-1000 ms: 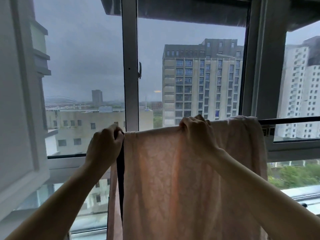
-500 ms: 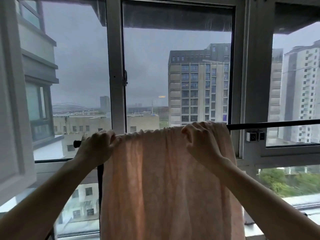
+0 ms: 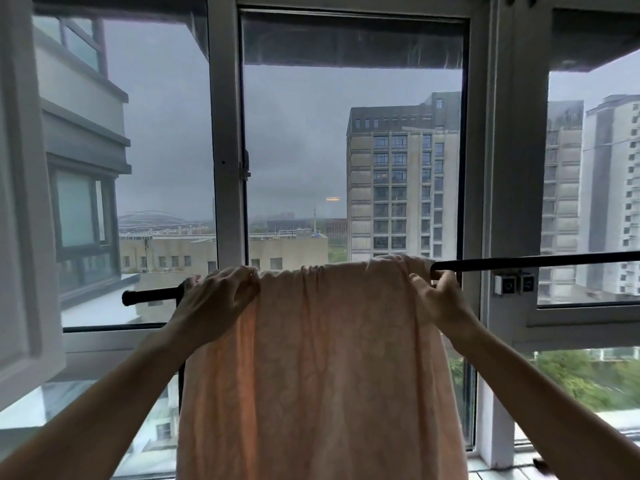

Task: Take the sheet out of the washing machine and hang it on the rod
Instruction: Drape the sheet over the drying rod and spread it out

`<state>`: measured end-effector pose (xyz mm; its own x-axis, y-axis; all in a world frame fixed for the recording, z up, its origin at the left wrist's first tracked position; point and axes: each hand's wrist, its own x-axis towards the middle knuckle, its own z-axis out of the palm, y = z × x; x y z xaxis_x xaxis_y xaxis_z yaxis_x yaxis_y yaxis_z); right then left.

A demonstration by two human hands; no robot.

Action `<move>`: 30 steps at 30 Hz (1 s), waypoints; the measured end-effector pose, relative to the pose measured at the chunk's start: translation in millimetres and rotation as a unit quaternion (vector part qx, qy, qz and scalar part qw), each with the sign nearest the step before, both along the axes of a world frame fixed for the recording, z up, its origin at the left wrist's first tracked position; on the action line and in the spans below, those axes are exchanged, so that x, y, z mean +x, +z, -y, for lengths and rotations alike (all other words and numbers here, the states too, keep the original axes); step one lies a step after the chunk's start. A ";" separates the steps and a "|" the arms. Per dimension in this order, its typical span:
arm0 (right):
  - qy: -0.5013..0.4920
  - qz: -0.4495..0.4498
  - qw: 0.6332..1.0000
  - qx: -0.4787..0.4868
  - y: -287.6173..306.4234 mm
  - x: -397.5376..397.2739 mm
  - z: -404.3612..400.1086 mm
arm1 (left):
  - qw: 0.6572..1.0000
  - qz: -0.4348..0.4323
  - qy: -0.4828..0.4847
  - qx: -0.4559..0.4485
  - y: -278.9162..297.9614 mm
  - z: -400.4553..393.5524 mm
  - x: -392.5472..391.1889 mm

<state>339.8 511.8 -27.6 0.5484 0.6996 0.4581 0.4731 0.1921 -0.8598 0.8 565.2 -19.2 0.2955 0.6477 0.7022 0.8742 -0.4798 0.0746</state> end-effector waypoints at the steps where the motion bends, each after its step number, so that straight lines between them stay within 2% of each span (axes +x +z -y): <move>1: 0.004 -0.003 1.000 -0.012 2.0 -0.4 -1.6 | 1.000 -0.002 -0.012 -0.001 1.0 -1.2 1.1; 4: 0.049 -0.017 0.998 -0.033 5.9 0.4 -10.0 | 0.999 -0.001 -0.050 -0.011 4.0 -6.1 1.9; 7: 0.086 -0.017 0.996 -0.006 11.3 -5.0 -14.3 | 0.996 -0.008 -0.092 -0.015 8.5 -9.2 3.9; 12: 0.087 -0.003 0.996 0.022 16.4 -16.1 -18.2 | 0.992 -0.018 -0.124 -0.011 17.3 -11.4 13.1; 16: 0.029 0.030 0.998 0.039 20.2 -27.5 -18.4 | 0.994 0.004 -0.113 -0.014 21.1 -18.1 15.7; 19: 0.010 0.087 0.996 0.034 30.0 -33.9 -15.2 | 0.993 0.015 -0.111 -0.029 22.0 -22.3 14.7; 22: -0.041 0.216 0.975 0.004 44.8 -44.3 -10.7 | 0.991 0.013 -0.126 -0.032 21.6 -25.8 15.0; 24: -0.036 0.280 0.959 -0.017 52.2 -51.3 -10.1 | 0.990 0.011 -0.135 -0.035 21.3 -28.7 14.1; 30: -0.005 0.317 0.937 -0.149 68.0 -67.5 -14.8 | 0.970 0.045 -0.224 -0.086 31.7 -32.3 0.9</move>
